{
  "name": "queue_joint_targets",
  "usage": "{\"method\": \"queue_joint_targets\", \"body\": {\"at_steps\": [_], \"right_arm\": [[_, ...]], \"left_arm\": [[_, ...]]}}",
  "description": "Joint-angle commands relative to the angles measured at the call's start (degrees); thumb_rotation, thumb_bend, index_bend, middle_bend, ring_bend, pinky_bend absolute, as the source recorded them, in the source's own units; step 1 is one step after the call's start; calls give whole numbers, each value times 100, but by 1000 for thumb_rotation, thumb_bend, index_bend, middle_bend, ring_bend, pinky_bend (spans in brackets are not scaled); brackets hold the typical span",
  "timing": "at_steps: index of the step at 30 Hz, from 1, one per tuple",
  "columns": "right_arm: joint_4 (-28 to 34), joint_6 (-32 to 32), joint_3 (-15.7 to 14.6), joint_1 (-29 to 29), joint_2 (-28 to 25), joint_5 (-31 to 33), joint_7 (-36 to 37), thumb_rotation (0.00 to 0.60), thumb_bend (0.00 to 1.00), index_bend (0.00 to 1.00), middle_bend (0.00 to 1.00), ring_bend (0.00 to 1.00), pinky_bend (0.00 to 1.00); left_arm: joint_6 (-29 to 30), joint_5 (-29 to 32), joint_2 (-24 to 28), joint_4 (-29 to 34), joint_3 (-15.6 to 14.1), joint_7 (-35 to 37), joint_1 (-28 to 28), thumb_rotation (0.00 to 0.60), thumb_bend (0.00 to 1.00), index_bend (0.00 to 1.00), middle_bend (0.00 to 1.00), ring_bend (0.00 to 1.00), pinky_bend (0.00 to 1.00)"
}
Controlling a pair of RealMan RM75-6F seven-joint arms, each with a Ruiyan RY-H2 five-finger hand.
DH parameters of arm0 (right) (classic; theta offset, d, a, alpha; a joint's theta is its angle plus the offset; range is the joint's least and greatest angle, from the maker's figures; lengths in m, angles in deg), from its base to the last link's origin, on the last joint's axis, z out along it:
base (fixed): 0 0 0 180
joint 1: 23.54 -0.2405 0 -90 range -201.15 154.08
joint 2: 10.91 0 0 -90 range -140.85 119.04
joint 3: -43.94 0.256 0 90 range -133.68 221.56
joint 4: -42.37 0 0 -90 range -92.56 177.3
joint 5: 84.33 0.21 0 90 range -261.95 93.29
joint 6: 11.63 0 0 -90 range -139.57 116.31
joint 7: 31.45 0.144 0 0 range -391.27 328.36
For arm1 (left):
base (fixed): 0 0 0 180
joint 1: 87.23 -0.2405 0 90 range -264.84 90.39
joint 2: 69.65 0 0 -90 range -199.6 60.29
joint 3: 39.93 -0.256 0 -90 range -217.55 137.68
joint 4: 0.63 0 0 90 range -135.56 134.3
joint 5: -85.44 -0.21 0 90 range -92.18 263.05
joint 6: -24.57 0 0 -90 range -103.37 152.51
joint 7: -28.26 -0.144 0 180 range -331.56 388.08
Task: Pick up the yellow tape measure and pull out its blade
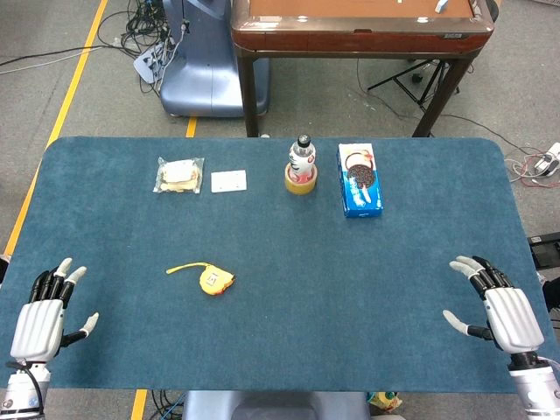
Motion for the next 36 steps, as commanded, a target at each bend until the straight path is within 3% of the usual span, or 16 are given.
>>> {"method": "queue_joint_targets", "body": {"at_steps": [1,10,18,25,36], "right_arm": [[2,10,-6,-4,-2,-6,4,600,282,216,181,110,185],[164,-111,144,-70,-197,-54,-100,600,282,216,181,110,185],[621,-283,399,-95,-632,106,-608,600,282,216,181,110,185],[805,-275,359,-58,-758,98,-580,600,282,216,181,110,185],[832,-241,304,-23,-762,110,-626,600,282,216,181,110,185]], "left_arm": [[-31,0,3,-10,-4,-1,17,600,259,147,0,7,0],[-612,-253,171,-156,57,256,480,600,259,148,0,9,0],[-1803,-596,323,-363,181,904,1446,600,260,147,0,10,0],[-2986,-716,113,-907,189,1378,2359,600,259,147,0,9,0],[-4274,-241,-355,-1450,252,1131,3311,600,259,111,0,0,0]]}}
